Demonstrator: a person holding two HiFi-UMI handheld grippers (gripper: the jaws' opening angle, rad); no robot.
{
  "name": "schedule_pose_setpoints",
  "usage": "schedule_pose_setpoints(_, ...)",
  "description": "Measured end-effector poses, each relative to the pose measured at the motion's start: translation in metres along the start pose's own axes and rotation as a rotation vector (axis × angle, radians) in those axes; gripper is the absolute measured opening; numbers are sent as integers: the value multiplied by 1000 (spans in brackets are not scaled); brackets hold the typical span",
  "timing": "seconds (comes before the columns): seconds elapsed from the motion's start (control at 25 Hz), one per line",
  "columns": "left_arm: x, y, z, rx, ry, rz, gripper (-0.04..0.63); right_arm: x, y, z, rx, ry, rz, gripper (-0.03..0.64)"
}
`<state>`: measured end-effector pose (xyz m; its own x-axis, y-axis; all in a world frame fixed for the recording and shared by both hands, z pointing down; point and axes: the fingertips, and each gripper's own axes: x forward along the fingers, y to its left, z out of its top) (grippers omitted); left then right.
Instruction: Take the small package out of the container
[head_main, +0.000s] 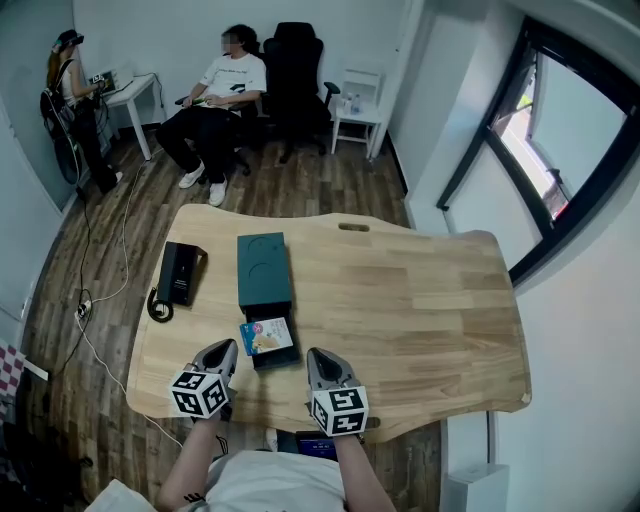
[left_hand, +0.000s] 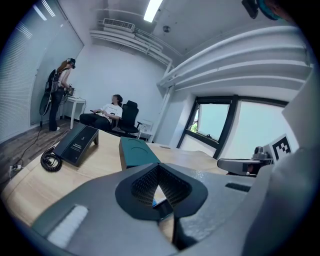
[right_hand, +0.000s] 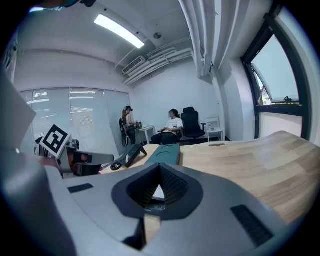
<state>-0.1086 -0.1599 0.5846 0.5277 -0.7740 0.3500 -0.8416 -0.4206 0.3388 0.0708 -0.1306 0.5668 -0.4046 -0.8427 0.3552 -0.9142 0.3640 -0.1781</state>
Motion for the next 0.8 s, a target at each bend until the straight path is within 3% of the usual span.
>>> schedule_pose_setpoints(0.48,23,21,-16,-35,68,57,0,20,-15,-21,25,69,9,5)
schedule_pose_setpoints(0.8,39,27,-37,-73,121,37,0,38,-23,-42,41,131,19,5)
